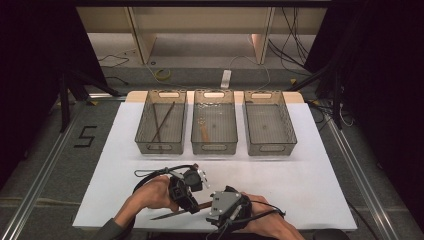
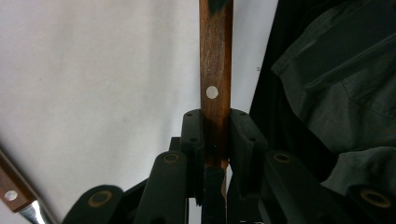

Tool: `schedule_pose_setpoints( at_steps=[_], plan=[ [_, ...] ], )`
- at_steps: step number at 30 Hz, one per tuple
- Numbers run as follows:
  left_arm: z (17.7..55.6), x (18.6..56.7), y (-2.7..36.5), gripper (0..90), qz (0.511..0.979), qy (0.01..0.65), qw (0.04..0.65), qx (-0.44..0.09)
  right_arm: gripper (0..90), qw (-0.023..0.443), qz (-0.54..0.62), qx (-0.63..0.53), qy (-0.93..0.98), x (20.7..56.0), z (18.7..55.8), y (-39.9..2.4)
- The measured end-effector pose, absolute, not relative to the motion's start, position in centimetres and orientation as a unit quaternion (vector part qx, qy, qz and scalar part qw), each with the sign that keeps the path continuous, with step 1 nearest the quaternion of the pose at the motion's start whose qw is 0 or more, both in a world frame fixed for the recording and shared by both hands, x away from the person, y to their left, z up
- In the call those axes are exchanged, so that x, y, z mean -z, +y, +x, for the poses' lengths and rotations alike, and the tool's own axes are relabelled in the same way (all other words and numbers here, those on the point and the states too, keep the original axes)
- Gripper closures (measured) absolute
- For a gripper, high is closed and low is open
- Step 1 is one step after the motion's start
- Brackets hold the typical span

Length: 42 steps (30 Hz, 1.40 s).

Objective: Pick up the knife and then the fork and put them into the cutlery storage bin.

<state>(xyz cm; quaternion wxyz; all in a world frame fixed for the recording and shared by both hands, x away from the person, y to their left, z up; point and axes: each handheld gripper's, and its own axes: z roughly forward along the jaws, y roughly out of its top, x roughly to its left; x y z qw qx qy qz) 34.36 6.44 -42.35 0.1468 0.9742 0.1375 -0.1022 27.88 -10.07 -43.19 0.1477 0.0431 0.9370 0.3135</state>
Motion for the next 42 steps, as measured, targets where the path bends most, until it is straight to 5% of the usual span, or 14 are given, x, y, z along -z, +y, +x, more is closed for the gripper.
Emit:
schedule_pose_setpoints(
  at_steps=[25,42],
  plan=[
    [33.8,42.2,5.3,76.2,0.974,0.117,0.139,0.133,71.9,0.205,-0.045,-0.251,0.945,44.5,26.9,-9.0],
    [33.8,42.7,5.3,74.6,0.97,0.111,0.148,0.156,80.6,0.195,-0.099,-0.235,0.947,44.5,26.5,-9.2]
  ],
)
